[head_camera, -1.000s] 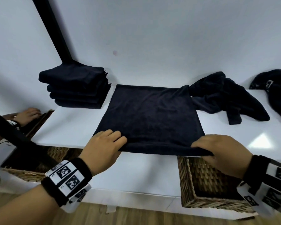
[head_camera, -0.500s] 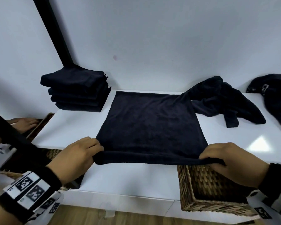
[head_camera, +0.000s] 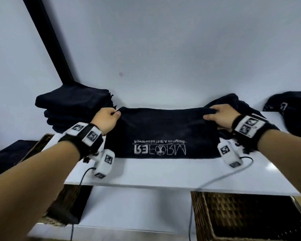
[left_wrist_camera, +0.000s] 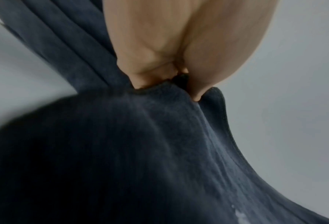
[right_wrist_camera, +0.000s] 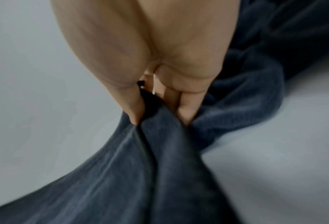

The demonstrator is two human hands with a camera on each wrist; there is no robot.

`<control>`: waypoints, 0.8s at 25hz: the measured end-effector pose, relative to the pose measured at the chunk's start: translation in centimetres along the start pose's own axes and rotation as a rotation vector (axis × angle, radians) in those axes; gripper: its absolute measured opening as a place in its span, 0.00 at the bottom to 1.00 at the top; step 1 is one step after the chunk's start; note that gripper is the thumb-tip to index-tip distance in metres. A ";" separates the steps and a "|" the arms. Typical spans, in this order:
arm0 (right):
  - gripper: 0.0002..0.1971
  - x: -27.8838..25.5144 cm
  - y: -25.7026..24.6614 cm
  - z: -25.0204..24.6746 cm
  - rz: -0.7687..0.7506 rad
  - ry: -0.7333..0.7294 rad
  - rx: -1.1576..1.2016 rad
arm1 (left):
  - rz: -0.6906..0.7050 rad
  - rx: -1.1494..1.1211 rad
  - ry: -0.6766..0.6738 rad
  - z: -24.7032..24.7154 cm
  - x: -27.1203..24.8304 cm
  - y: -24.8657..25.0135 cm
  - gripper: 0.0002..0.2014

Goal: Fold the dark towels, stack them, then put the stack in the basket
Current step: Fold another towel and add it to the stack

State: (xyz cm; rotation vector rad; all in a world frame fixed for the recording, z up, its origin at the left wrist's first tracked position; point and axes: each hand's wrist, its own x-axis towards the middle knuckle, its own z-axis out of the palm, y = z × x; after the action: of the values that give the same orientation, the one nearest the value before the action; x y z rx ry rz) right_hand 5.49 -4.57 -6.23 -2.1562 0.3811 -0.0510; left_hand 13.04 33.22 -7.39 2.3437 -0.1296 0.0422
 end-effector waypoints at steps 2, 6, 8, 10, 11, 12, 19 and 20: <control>0.13 2.1 0.5 1.2 0.041 0.022 -0.194 | -0.040 0.106 -0.022 1.6 2.2 -0.5 0.15; 0.22 2.6 0.3 1.3 0.160 -0.019 -0.210 | -0.099 0.252 -0.048 3.2 3.2 -0.7 0.15; 0.18 2.4 0.1 1.0 0.182 -0.072 -0.319 | -0.117 0.291 -0.110 3.0 3.4 -0.3 0.17; 0.17 2.1 0.0 0.6 0.182 -0.118 -0.398 | -0.155 0.255 -0.200 2.2 3.6 -0.6 0.18; 0.17 1.7 0.3 0.5 0.197 -0.142 -0.384 | -0.171 0.225 -0.233 1.8 3.5 -0.8 0.17; 0.17 1.4 0.8 0.1 0.220 -0.161 -0.344 | -0.188 0.196 -0.258 1.5 3.2 -1.0 0.15; 0.08 0.1 1.7 -1.2 0.025 0.164 -0.461 | -0.312 -0.118 -0.273 0.7 0.4 -1.1 0.10; 0.08 -0.4 1.2 -0.5 -0.051 0.161 -0.500 | -0.363 -0.213 -0.251 0.8 0.3 -0.9 0.11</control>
State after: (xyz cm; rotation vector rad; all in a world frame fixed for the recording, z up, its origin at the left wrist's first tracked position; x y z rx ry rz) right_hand 4.77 -5.46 -6.87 -2.6660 0.4694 -0.1745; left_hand 13.40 33.26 -8.53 2.1171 0.1624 -0.4241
